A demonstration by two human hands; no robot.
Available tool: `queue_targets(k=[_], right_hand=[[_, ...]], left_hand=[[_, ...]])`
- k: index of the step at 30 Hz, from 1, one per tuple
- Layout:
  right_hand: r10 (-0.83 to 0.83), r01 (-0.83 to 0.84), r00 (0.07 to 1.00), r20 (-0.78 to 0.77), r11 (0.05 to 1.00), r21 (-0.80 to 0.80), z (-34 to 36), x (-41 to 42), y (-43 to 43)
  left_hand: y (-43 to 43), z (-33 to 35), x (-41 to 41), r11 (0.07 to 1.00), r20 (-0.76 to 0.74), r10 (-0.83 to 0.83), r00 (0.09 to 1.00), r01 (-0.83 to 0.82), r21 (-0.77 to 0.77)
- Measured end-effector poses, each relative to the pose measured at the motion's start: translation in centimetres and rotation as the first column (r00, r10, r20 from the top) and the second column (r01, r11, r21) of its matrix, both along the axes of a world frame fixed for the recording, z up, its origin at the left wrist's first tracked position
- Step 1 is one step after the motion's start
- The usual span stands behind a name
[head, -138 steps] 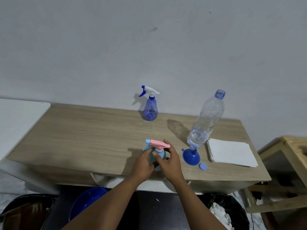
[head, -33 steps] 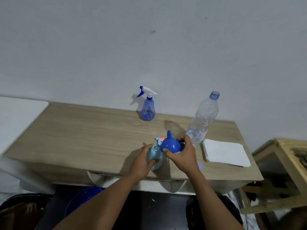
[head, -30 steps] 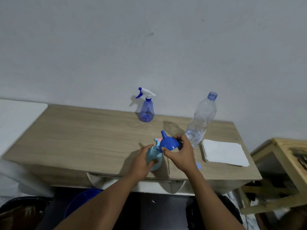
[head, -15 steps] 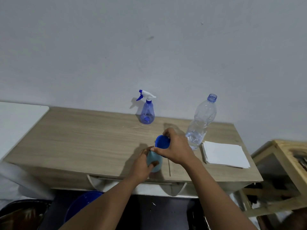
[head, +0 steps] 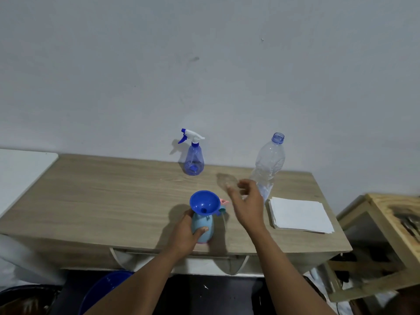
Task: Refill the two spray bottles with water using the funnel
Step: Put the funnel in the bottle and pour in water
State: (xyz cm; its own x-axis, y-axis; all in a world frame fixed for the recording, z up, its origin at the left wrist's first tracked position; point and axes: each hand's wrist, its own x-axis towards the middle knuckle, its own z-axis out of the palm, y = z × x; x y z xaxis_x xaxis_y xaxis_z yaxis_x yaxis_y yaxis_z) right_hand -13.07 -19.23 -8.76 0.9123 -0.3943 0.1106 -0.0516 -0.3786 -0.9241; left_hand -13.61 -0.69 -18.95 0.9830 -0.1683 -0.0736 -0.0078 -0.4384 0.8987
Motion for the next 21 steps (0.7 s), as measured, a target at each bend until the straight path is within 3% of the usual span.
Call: queue_targets(k=[3,6,15,21], right_hand=[[-0.283,0.269,0.954,0.102,0.954,0.131,-0.8,0.7,-3.6],[-0.362,0.35,0.924,0.124,0.931,0.106,-1.0,2.9,-6.7],[-0.125,0.113,0.983,0.132,0.989,0.091,0.1,7.2,-9.7],[-0.009,0.004,0.969,0.245,1.0,0.022,0.2,5.2,-9.7]], left_hand=[[0.0,-0.6,0.3,1.0,-0.012,0.023,1.0,-0.024,-0.014],[-0.2,-0.3,0.2,0.998,-0.021,0.052,0.998,-0.053,-0.017],[-1.5,2.2,-0.8,0.995,-0.05,0.1,0.994,-0.098,0.035],[-2.4,2.8,-1.6,0.989,-0.05,0.139,0.989,-0.137,0.052]])
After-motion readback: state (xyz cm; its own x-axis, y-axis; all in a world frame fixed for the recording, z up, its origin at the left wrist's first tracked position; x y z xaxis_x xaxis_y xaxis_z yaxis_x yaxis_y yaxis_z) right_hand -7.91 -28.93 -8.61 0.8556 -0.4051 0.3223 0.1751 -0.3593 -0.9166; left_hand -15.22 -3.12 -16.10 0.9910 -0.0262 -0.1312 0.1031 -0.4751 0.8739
